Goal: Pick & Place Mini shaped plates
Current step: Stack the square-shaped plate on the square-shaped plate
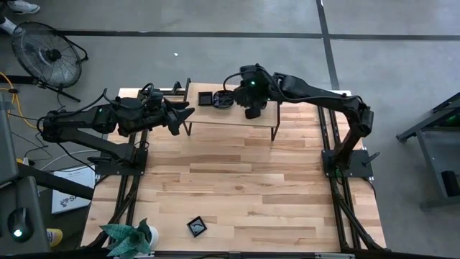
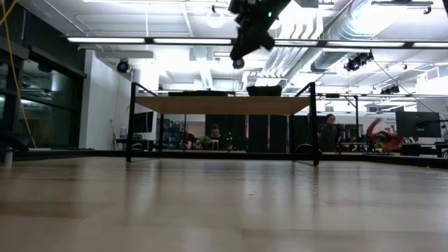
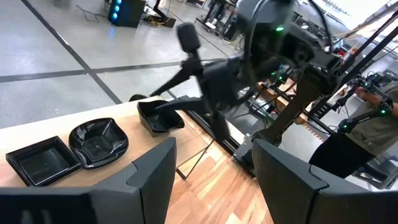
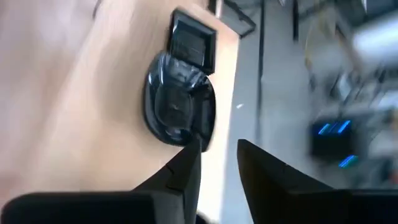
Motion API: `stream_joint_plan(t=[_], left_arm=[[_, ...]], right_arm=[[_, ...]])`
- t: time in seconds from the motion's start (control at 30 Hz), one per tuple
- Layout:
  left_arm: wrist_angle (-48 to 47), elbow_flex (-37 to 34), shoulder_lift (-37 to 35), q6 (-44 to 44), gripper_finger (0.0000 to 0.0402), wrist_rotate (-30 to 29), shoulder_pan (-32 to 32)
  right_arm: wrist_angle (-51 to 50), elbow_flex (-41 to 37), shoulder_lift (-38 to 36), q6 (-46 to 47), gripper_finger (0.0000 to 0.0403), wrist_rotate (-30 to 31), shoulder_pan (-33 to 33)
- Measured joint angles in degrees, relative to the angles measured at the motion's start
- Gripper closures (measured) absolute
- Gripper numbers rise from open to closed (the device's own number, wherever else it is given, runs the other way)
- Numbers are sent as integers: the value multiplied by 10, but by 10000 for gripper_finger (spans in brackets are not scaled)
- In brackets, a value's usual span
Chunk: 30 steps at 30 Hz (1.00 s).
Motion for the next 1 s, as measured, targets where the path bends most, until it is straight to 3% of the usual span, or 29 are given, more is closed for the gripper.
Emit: stream_joint_plan(t=[0.1, 0.23, 0.33, 0.43, 0.67, 0.83, 1.0], left_arm=[[0, 0, 0, 0, 192, 0, 0], [0, 0, 0, 1, 192, 1, 0], [-3, 0, 0, 3, 192, 7, 0], [-19, 0, 0, 2, 192, 24, 0], [-88, 0, 5, -35, 192, 128, 0], [-170, 0, 33, -59, 192, 203, -1], [-236, 0, 74, -63, 192, 225, -39]], right_arm=[[-29, 0, -23, 169, 317, -20, 10], [-51, 1, -46, 365, 329, -125, 13], [-57, 1, -53, 444, 333, -199, 14], [-70, 1, -54, 478, 336, -230, 22], [-154, 1, -57, 522, 340, -164, 63], [-204, 0, -72, 578, 364, -114, 103], [-246, 0, -90, 629, 396, -64, 150]])
